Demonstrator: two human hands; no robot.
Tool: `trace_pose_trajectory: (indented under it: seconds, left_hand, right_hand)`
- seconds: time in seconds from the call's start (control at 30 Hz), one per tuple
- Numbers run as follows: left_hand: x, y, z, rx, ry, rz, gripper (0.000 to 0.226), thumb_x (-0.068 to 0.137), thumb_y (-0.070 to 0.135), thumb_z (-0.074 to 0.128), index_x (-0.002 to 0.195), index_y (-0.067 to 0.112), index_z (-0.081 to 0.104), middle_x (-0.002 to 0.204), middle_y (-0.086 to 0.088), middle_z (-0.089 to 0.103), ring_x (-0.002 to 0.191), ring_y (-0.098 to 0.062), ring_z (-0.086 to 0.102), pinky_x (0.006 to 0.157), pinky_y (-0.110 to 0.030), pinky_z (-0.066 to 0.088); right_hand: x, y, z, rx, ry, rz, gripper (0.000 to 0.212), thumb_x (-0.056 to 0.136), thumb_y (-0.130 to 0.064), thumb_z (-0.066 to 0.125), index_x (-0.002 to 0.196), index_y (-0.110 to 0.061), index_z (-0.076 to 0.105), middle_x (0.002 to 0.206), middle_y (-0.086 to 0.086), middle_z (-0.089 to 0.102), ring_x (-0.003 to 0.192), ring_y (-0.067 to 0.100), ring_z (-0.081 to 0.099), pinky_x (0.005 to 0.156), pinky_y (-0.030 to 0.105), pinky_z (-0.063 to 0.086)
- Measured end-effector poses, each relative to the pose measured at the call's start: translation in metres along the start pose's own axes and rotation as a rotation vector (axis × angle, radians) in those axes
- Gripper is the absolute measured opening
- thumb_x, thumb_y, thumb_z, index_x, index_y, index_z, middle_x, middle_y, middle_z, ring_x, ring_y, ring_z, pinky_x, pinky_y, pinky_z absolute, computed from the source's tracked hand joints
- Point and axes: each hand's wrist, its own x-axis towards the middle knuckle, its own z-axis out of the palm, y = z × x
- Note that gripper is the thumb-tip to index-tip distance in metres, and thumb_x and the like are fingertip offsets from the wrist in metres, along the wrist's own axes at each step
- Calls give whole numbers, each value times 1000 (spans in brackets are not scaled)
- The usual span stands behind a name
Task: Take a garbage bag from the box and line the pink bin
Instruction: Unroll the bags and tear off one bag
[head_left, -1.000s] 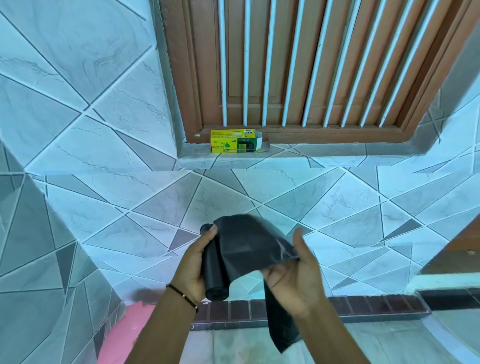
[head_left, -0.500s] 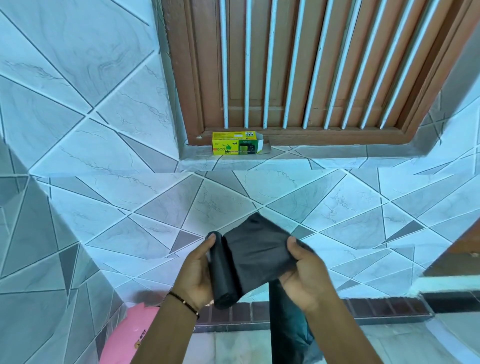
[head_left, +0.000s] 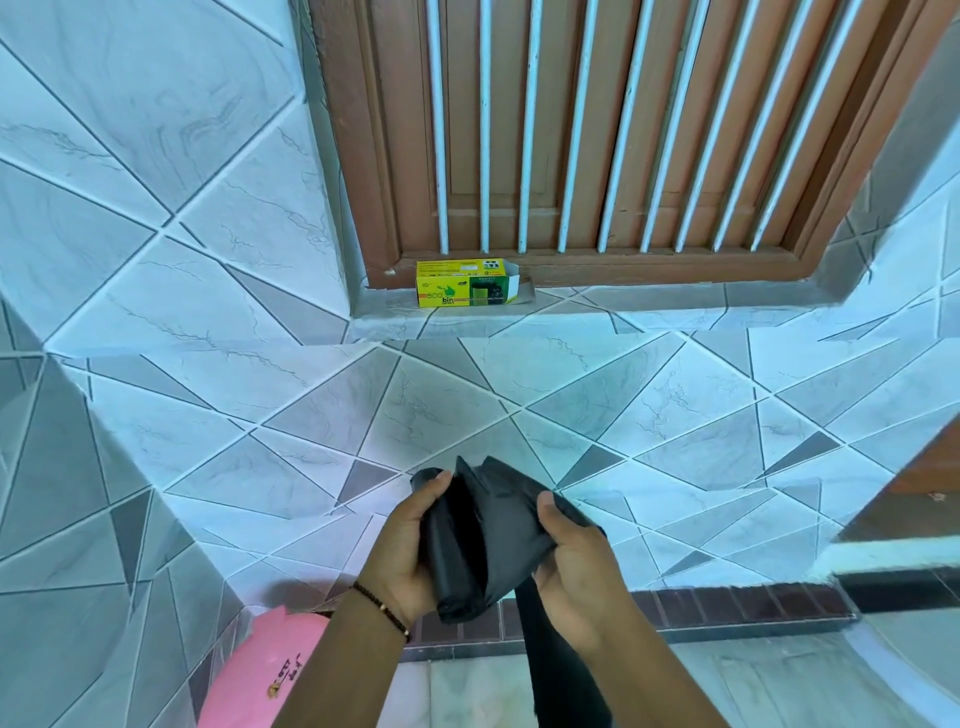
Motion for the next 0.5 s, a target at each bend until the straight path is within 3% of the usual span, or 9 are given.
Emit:
trace_pose_trajectory:
  seconds: [0.07, 0.2, 0.3, 0.33, 0.43, 0.5]
  left_hand:
    - [0, 0, -3, -57, 25, -16, 37, 87, 35, 50, 67, 14, 71, 66, -10, 72, 58, -24, 69, 68, -32, 50]
    - [-2, 5, -8, -104, 58, -44, 37, 80, 43, 55, 87, 9, 68, 78, -14, 73, 67, -29, 71, 64, -37, 59]
    - [-3, 9, -8, -116, 36, 0, 37, 81, 40, 55, 67, 10, 71, 65, -10, 71, 55, -23, 68, 53, -30, 58]
    - [-2, 10, -8, -132, 27, 39, 36, 83, 36, 54, 62, 12, 71, 60, -7, 70, 50, -21, 67, 49, -27, 56]
    - [-3, 12, -3, -136, -15, 104, 11, 81, 31, 57, 80, 21, 61, 66, -3, 72, 55, -19, 69, 52, -25, 56]
    - [-2, 11, -1, -112, -51, 90, 24, 86, 32, 51, 75, 18, 67, 67, -5, 73, 57, -21, 69, 61, -28, 55]
  right_hand:
    - [1, -8, 0, 89, 9, 14, 24, 93, -15, 49, 102, 1, 65, 84, 6, 76, 72, 13, 71, 66, 23, 59]
    - [6, -33, 2, 233, -18, -12, 24, 93, -17, 48, 102, 1, 63, 87, 10, 75, 73, 16, 72, 69, 30, 60]
    - [9, -45, 1, 276, -91, -56, 45, 83, -27, 55, 118, 0, 59, 114, 14, 69, 97, 20, 69, 83, 38, 56]
    - [10, -45, -1, 261, -136, -63, 54, 78, -32, 59, 123, -2, 57, 120, 13, 66, 106, 21, 66, 86, 38, 55]
    - [6, -19, -5, 53, -266, -3, 79, 59, -51, 79, 124, -12, 58, 125, 9, 64, 115, 23, 60, 87, 37, 55]
    - [2, 4, -5, -64, -285, 70, 81, 47, -56, 85, 116, -16, 65, 126, 7, 64, 118, 24, 57, 95, 40, 49]
